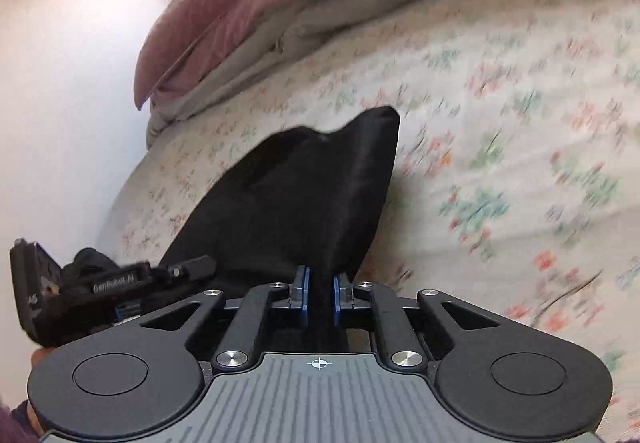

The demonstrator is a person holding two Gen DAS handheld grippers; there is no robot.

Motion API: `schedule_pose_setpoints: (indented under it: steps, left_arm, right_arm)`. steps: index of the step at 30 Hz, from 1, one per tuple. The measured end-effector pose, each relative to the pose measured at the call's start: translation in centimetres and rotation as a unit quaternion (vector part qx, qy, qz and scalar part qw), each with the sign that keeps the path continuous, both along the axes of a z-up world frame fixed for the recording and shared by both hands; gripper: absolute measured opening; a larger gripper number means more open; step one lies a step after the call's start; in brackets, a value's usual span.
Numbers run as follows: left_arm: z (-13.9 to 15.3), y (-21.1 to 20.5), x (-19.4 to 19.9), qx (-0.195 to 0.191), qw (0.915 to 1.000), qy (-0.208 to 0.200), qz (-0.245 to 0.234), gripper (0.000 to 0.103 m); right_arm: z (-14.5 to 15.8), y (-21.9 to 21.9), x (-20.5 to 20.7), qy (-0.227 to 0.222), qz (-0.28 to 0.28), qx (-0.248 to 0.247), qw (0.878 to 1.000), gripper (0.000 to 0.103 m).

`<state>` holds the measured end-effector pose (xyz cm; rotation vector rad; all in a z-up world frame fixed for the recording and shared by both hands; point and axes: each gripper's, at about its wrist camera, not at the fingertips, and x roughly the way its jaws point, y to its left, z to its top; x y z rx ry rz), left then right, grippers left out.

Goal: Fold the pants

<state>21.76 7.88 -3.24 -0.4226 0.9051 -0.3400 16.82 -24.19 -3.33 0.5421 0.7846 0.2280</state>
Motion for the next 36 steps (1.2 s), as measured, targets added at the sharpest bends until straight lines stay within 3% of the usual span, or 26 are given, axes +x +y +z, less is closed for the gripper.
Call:
schedule_pose_setpoints:
  steps: [5,8,14,16,18,21,23,25,30,36]
  left_arm:
    - [0.4,-4.2,-1.2,0.02,0.9971,-0.061,-0.041,0.067]
    - [-0.4,-4.8,-0.9,0.024,0.9974,-0.053,-0.043,0.068]
    - [-0.9,-4.4,-0.5,0.017,0.998,-0.046,-0.041,0.072]
    - [-0.8,-4.6,-0.7,0.02,0.998,-0.043,-0.042,0.076]
    - [-1.0,-4.7,-0.6,0.017,0.9981,-0.029,-0.052,0.089]
    - [-1.2,-4.6,-0.3,0.004,0.9981,-0.02,-0.057,0.095]
    - [-1.1,-4.8,0.0,0.001,0.9981,-0.018,-0.058,0.094]
    - [-1.1,-5.1,0.3,0.004,0.9978,-0.018,-0.064,0.081]
    - [-1.0,-4.9,0.2,0.006,0.9973,-0.031,-0.066,0.073]
    - [-0.9,-5.1,0.8,0.007,0.9964,-0.036,-0.077,0.072]
  right_arm:
    - [1.1,-3.4,-0.2,-0.01,-0.023,-0.009,1.0,0.011]
    - [1.2,-4.8,-0.2,-0.012,-0.038,-0.01,0.999,0.011]
    - [-1.2,-5.6,0.8,0.036,-0.049,-0.022,0.998,0.013]
    - [-1.5,-5.9,0.6,0.045,-0.055,-0.013,0.997,0.016]
    - [-1.8,-6.3,0.4,0.048,-0.06,0.004,0.997,0.018]
    - [-2.8,-7.6,0.1,0.062,-0.076,0.047,0.994,0.02]
    - [-3.4,-7.9,0.1,0.068,-0.083,0.064,0.992,0.02]
    - [-3.7,-8.0,0.0,0.071,-0.089,0.071,0.991,0.02]
    - [-3.3,-7.6,-0.3,0.068,-0.102,0.065,0.99,0.02]
    - [-3.6,-8.0,-0.9,0.07,-0.132,0.085,0.985,0.018]
